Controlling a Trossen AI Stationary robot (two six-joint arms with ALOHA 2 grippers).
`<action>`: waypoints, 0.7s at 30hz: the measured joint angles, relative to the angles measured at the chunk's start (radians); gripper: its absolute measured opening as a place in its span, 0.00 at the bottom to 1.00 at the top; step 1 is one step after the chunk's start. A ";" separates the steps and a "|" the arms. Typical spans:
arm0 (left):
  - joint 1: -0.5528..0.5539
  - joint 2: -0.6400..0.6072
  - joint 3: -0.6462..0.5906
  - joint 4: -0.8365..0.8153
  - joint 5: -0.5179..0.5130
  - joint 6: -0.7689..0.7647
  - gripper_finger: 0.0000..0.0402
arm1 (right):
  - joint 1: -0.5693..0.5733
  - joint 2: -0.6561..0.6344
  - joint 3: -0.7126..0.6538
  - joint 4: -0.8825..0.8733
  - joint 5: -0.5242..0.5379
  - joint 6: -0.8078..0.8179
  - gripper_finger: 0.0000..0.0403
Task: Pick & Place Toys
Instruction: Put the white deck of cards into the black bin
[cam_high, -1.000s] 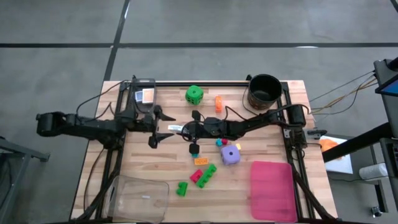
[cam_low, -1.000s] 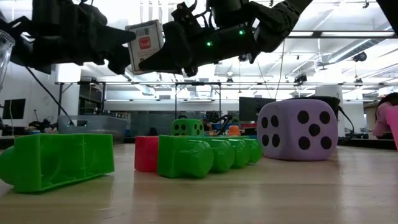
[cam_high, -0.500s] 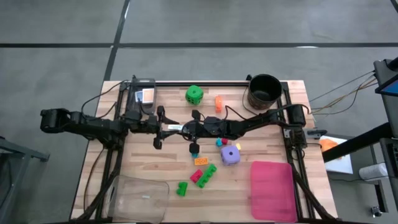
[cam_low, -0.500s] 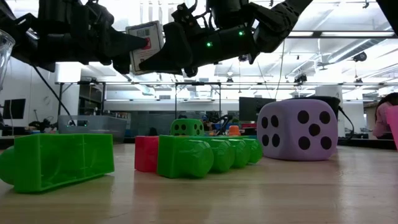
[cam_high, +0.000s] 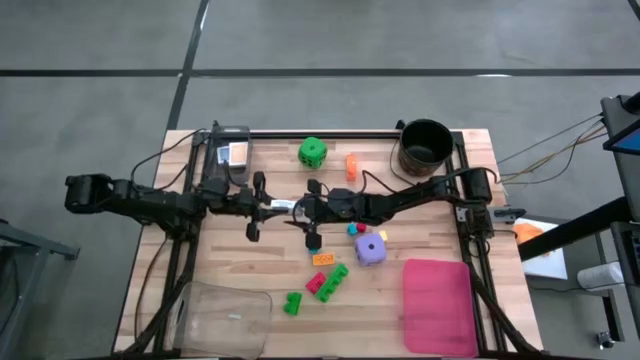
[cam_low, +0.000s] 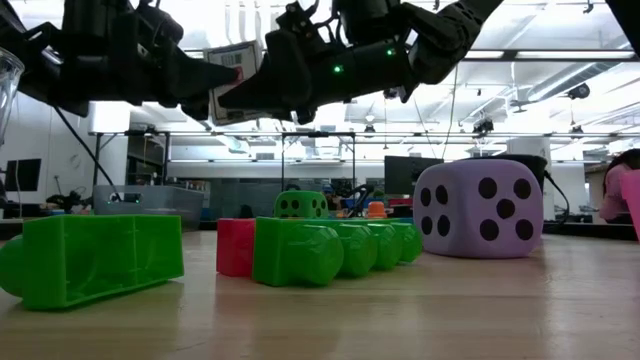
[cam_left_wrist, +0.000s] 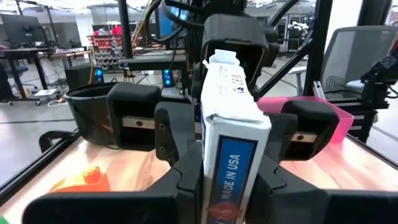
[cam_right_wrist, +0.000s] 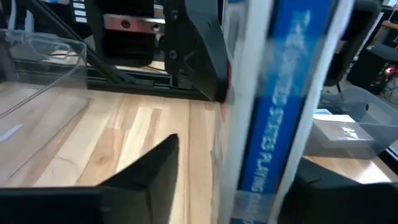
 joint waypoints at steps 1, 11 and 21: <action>0.000 0.000 0.000 -0.004 0.000 0.000 0.15 | 0.000 0.000 0.000 0.000 0.000 0.000 0.53; 0.000 -0.009 -0.001 -0.039 0.002 0.018 0.15 | -0.005 -0.002 -0.015 -0.056 0.003 0.002 0.76; 0.000 -0.151 -0.001 -0.199 0.003 0.053 0.15 | -0.041 -0.012 -0.209 0.275 -0.028 -0.001 0.82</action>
